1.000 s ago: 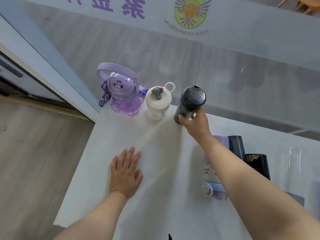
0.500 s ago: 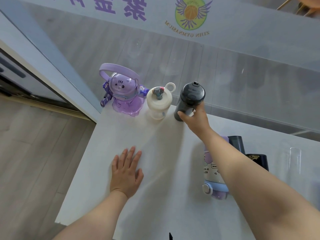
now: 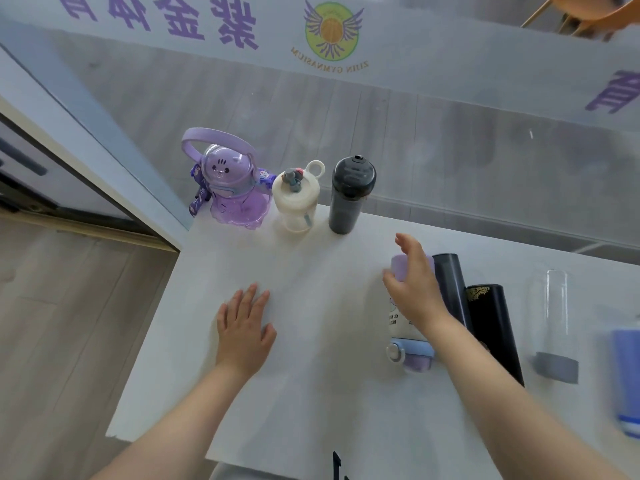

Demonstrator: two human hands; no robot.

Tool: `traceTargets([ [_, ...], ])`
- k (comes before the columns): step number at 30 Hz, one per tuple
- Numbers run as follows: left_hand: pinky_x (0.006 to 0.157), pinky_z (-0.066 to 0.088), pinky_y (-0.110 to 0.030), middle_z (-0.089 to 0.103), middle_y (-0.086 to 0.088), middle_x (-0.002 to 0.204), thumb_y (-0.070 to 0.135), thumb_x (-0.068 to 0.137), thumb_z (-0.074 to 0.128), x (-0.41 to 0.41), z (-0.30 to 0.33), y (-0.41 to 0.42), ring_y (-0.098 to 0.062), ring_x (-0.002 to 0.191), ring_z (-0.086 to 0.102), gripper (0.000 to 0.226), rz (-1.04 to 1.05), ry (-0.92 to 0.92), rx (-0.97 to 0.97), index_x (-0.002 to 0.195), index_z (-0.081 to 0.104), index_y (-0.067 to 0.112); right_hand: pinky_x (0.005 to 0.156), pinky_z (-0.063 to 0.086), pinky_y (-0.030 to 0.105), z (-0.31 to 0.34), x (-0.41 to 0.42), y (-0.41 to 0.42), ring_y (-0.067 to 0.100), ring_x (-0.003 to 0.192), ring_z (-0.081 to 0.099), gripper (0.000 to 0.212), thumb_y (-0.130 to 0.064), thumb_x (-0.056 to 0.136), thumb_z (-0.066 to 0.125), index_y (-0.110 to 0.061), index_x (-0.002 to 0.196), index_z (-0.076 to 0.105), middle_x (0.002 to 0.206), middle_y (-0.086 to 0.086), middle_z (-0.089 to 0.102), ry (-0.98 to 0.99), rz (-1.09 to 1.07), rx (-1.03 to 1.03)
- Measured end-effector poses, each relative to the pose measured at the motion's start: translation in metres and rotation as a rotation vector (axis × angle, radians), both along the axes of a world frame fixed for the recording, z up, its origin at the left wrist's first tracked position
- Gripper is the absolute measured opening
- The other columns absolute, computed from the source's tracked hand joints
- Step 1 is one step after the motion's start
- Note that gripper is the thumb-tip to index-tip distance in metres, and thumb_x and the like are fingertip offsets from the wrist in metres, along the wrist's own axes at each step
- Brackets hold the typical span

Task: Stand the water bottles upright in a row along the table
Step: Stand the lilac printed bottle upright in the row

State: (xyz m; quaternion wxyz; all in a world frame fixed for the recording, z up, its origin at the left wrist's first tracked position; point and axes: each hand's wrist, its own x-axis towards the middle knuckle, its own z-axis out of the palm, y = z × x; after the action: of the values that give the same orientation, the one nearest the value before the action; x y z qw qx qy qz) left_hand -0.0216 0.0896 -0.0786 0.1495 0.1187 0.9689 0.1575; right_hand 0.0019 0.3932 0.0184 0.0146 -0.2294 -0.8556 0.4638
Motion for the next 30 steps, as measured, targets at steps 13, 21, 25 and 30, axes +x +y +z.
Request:
traceTargets([
  [13, 0.115, 0.015, -0.028, 0.029, 0.0, 0.153, 0.028, 0.092, 0.05, 0.036, 0.043, 0.094, -0.019, 0.142, 0.023, 0.055, -0.199, -0.35, 0.292, 0.145, 0.032, 0.02, 0.108, 0.033, 0.029, -0.014, 0.142, 0.004, 0.009, 0.128, 0.039, 0.058, -0.012, 0.089, 0.062, -0.02, 0.14, 0.036, 0.138, -0.004, 0.042, -0.014, -0.24, -0.083],
  [21, 0.099, 0.045, -0.03, 0.04, 0.007, 0.14, 0.041, 0.085, 0.062, 0.072, 0.065, 0.156, -0.009, 0.117, 0.053, 0.069, -0.085, -0.778, 0.62, 0.144, 0.027, 0.033, 0.106, 0.038, 0.029, -0.019, 0.151, 0.006, 0.008, 0.128, 0.042, 0.061, -0.022, 0.09, 0.061, -0.023, 0.145, 0.033, 0.143, -0.005, 0.043, -0.06, -0.184, -0.089],
  [25, 0.103, 0.044, -0.034, 0.051, 0.005, 0.135, 0.05, 0.073, 0.06, 0.079, 0.062, 0.161, -0.006, 0.11, 0.059, 0.081, -0.021, -0.853, 0.626, 0.144, 0.023, 0.035, 0.102, 0.034, 0.021, -0.026, 0.157, -0.001, 0.011, 0.132, 0.041, 0.071, -0.022, 0.09, 0.062, -0.021, 0.149, 0.024, 0.151, -0.003, 0.036, -0.171, -0.071, -0.052],
  [30, 0.099, 0.043, -0.029, 0.056, 0.004, 0.13, 0.045, 0.076, 0.055, 0.086, 0.061, 0.159, -0.005, 0.103, 0.057, 0.074, 0.012, -0.851, 0.583, 0.144, 0.027, 0.034, 0.101, 0.029, 0.017, -0.031, 0.164, -0.008, 0.002, 0.134, 0.031, 0.077, -0.027, 0.091, 0.063, -0.026, 0.151, 0.016, 0.154, -0.01, 0.023, -0.17, -0.052, -0.089],
])
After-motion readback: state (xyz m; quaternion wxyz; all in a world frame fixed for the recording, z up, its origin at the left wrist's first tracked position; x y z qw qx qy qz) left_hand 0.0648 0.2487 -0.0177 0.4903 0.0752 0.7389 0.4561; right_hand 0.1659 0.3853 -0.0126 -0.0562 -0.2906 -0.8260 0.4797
